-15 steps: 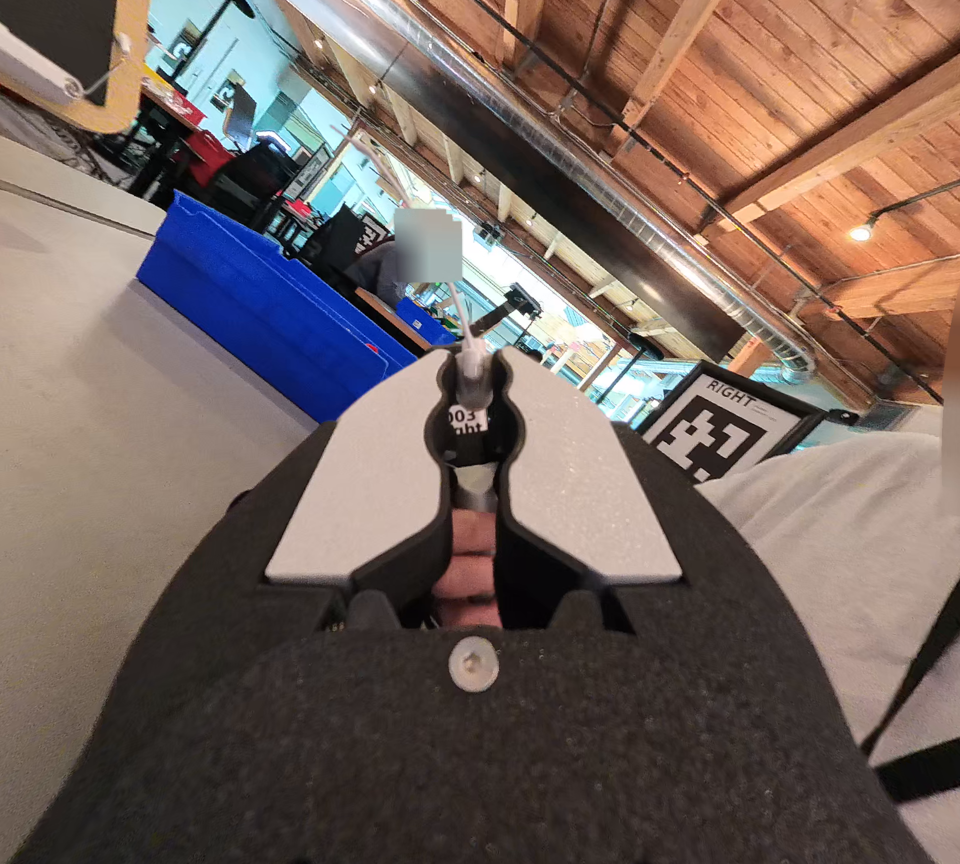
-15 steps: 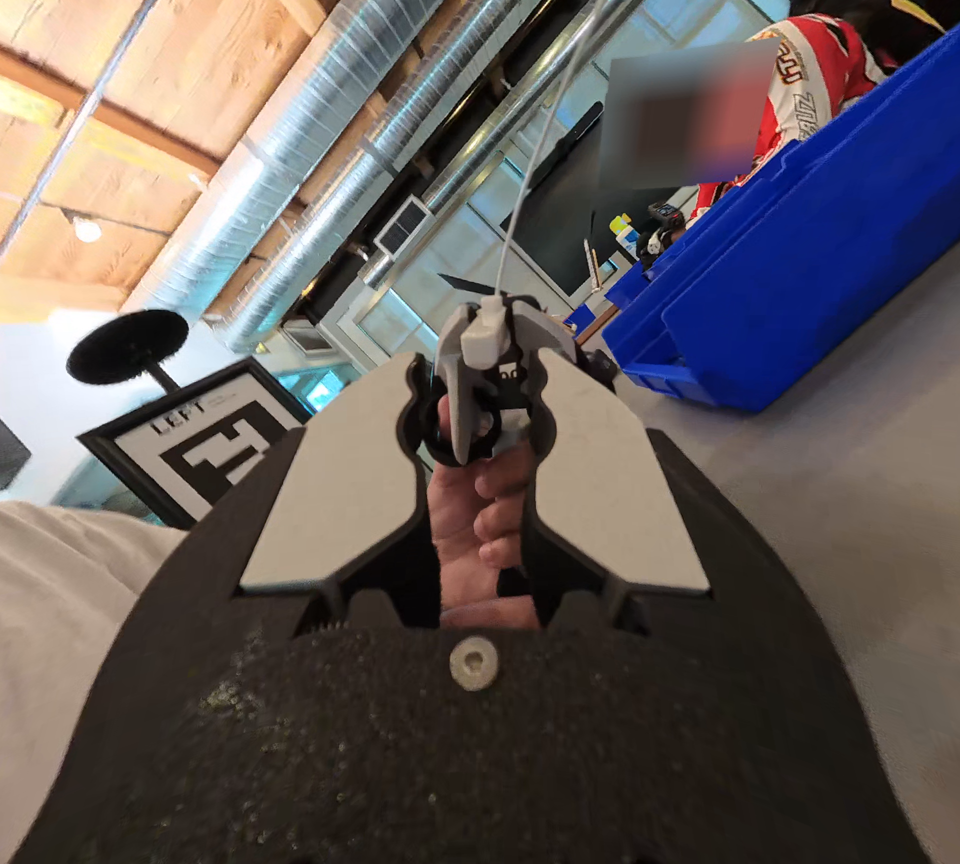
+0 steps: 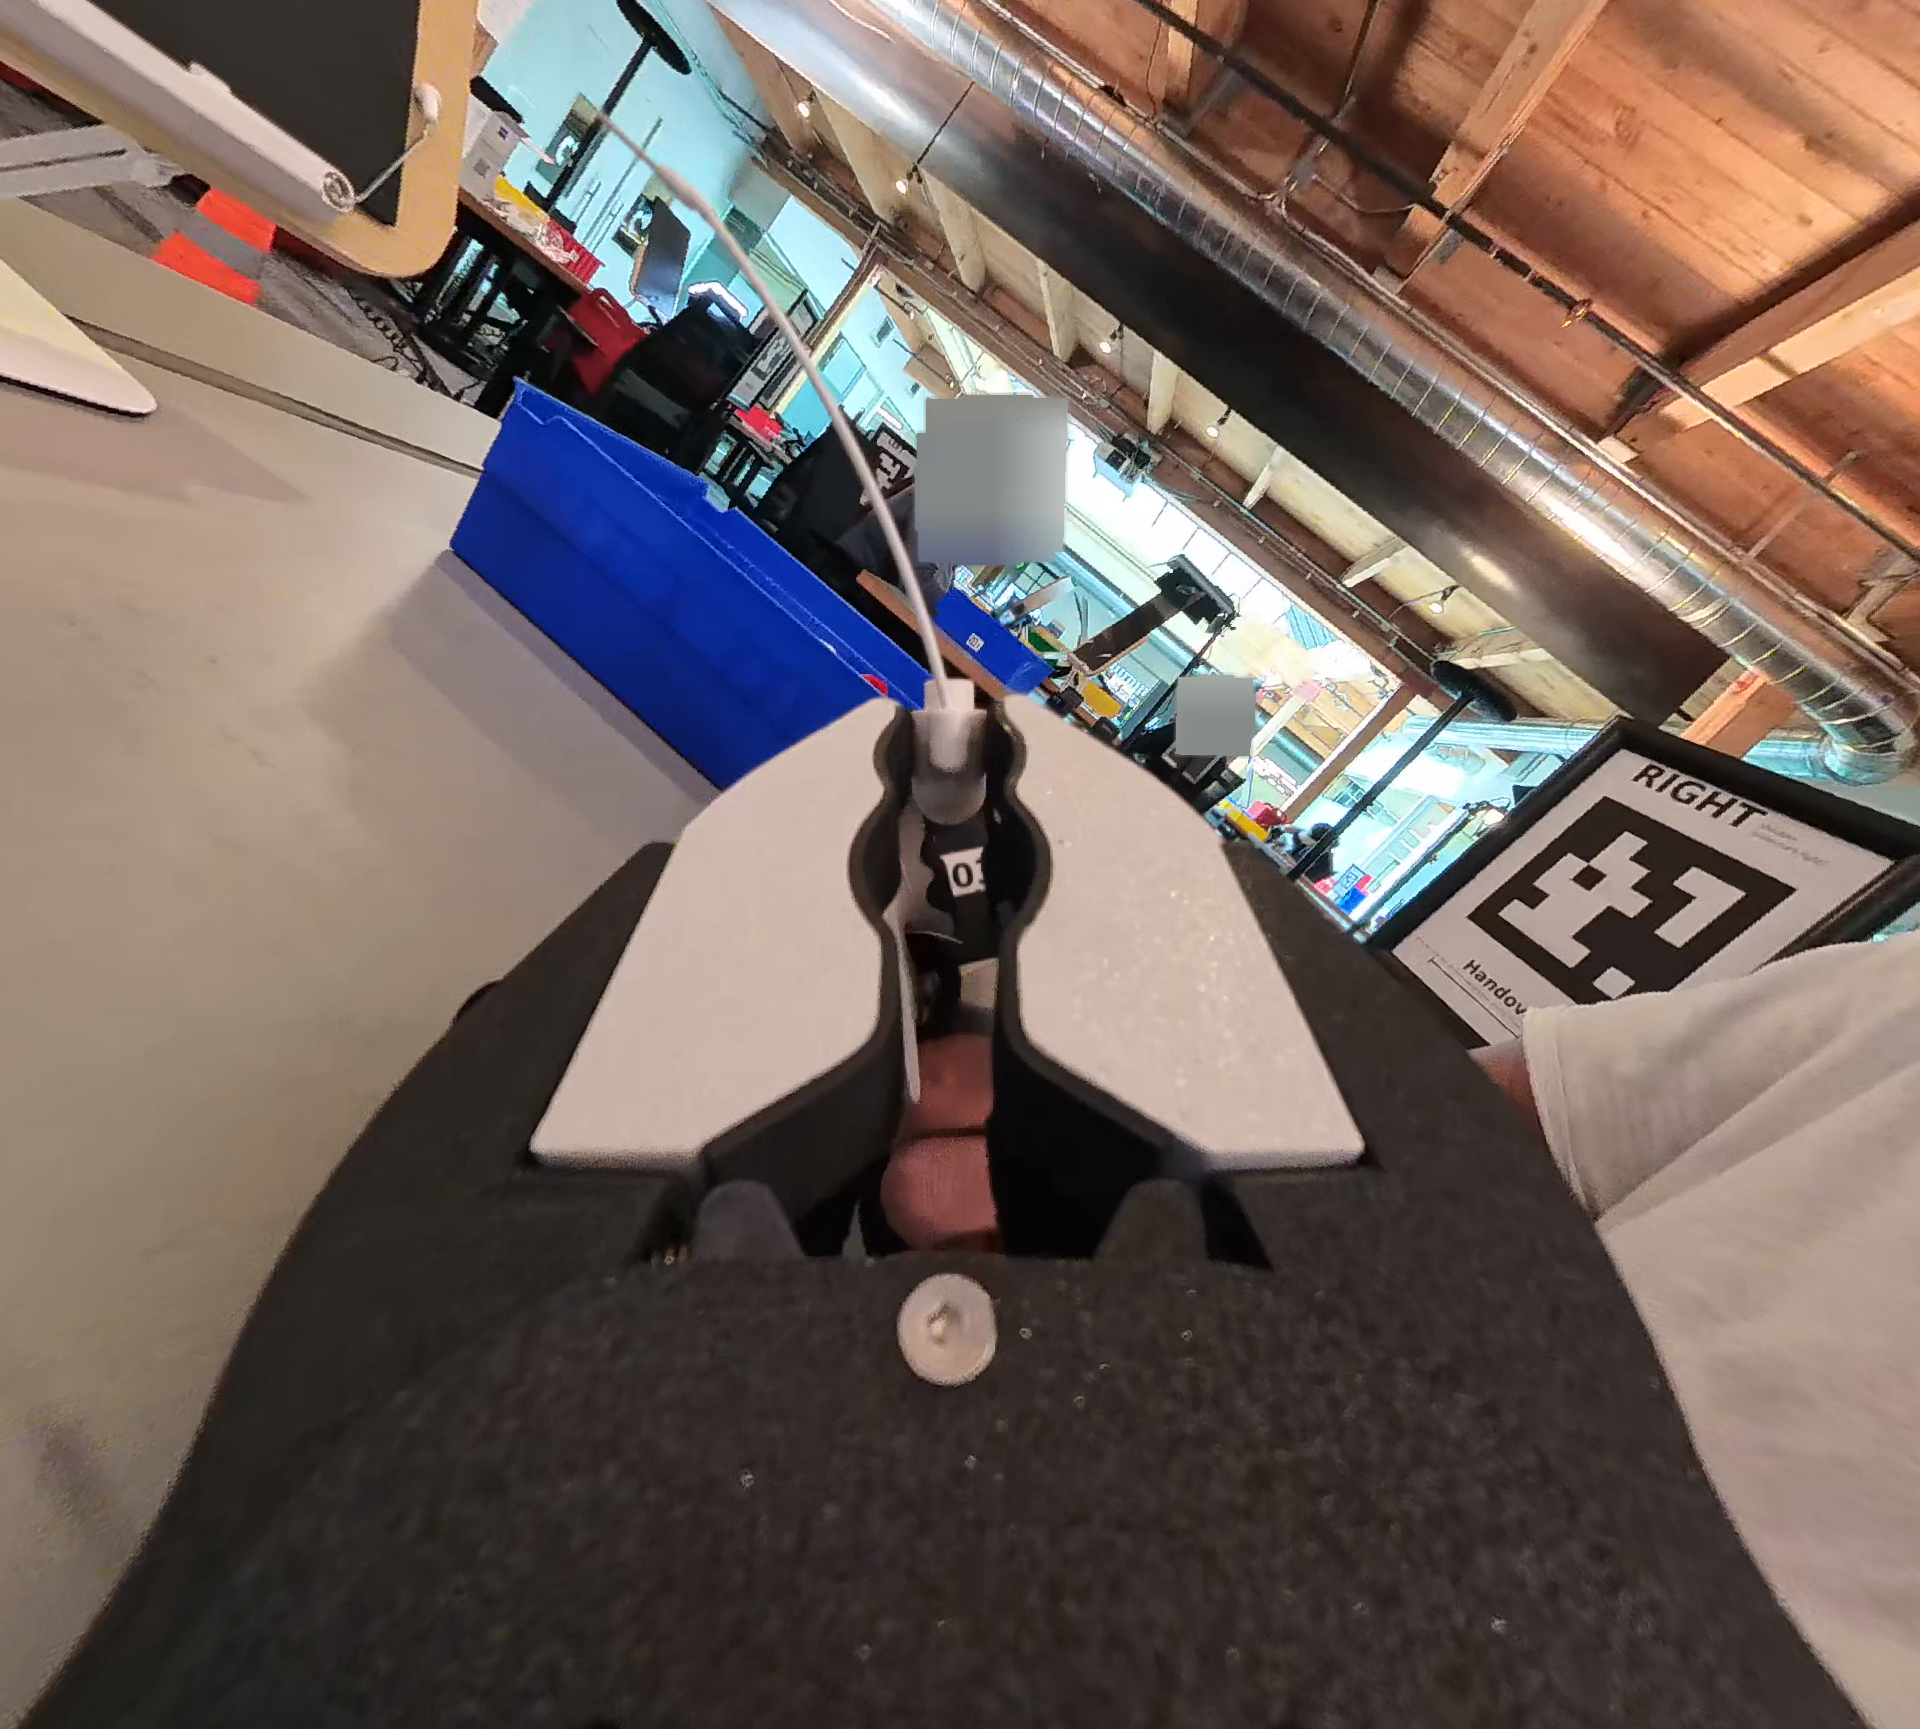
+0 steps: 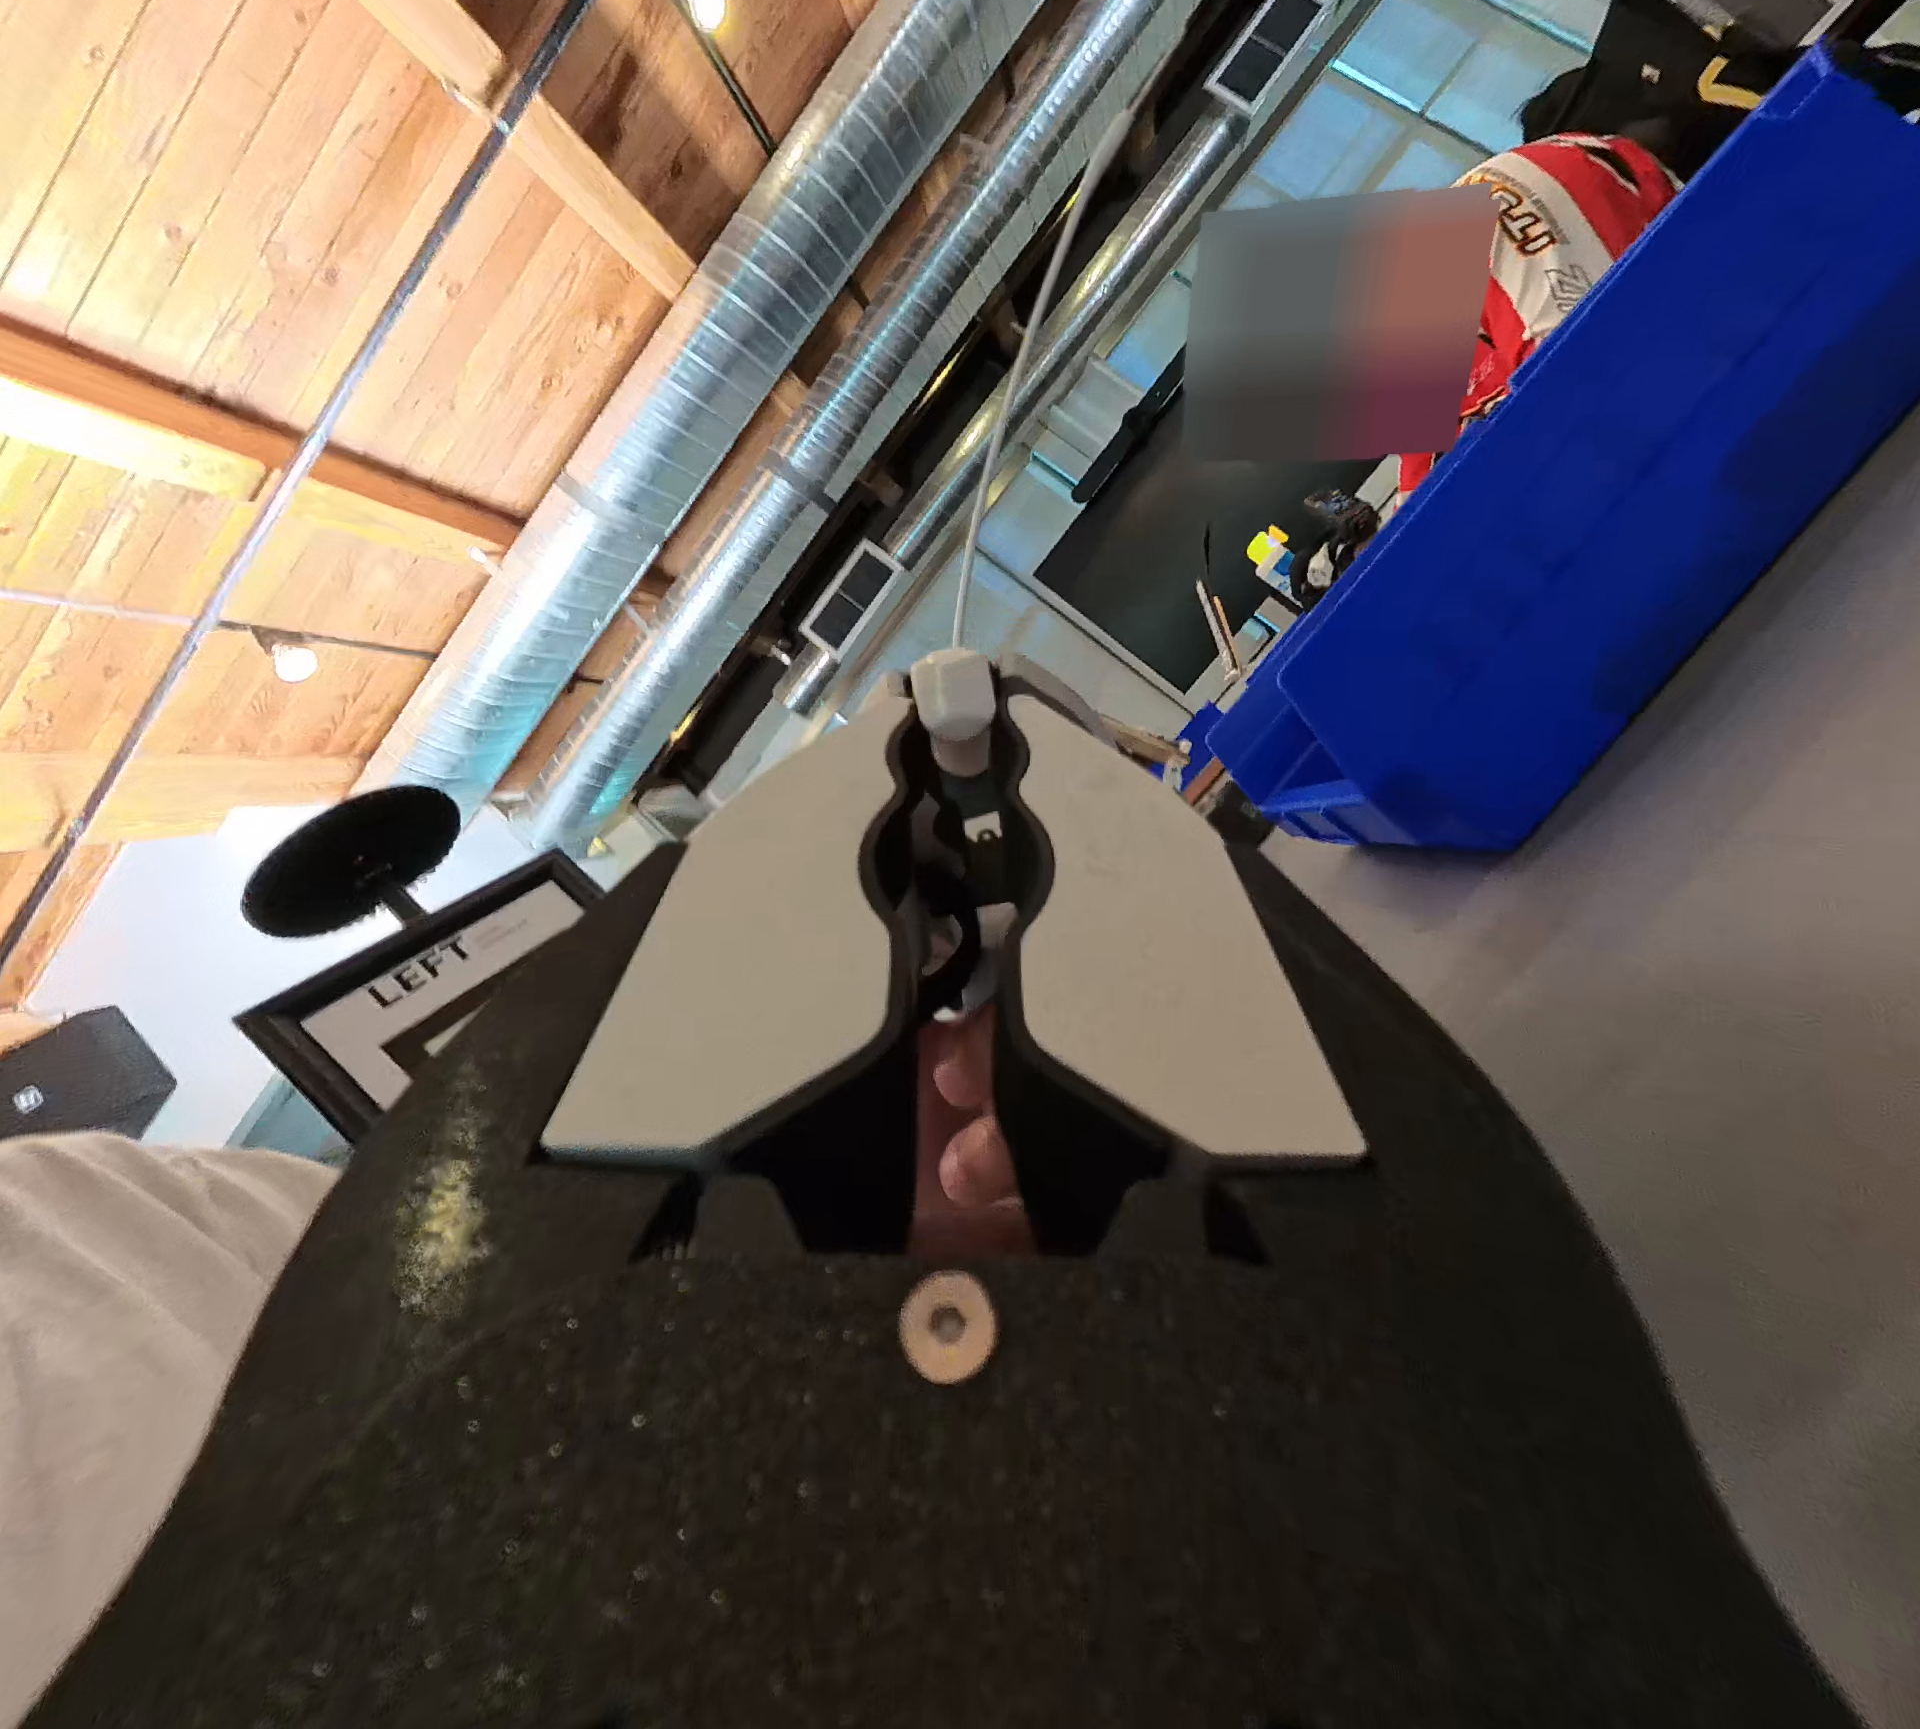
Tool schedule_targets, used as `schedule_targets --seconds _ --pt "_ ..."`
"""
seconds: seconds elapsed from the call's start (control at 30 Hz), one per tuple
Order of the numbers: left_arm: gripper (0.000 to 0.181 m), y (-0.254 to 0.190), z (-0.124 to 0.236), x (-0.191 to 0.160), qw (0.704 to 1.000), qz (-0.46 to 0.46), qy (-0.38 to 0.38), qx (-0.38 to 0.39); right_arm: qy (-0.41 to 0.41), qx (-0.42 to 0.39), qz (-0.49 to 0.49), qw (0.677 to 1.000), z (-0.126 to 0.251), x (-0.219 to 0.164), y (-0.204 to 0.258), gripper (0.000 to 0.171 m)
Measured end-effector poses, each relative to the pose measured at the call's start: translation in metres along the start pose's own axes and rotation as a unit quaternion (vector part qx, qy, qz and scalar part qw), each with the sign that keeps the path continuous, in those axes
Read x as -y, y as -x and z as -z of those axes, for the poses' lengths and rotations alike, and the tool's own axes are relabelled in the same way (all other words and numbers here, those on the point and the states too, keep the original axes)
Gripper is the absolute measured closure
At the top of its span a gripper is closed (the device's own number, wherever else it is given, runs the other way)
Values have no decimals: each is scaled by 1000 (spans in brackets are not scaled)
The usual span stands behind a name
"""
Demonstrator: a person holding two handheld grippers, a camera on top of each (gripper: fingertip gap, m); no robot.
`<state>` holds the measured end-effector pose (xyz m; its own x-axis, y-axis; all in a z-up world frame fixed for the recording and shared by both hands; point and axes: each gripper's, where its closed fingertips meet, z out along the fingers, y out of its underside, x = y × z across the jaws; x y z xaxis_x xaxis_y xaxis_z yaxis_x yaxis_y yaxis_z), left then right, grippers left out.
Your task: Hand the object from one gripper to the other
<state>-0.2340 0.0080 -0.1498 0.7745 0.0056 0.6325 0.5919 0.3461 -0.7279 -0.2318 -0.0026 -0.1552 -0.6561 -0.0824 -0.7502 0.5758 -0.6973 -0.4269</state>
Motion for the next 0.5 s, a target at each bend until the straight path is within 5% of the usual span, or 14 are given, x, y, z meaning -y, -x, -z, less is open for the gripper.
schedule_targets --seconds 0.3,0.43,0.5 --pt "151 15 39 18 996 -38 6 83 61 -84 225 969 18 44 4 160" --pt "153 14 47 32 998 -9 -12 65 57 -138 355 923 32 115 44 160" --pt "156 13 46 29 999 4 -2 54 44 -210 444 870 51 173 63 160"
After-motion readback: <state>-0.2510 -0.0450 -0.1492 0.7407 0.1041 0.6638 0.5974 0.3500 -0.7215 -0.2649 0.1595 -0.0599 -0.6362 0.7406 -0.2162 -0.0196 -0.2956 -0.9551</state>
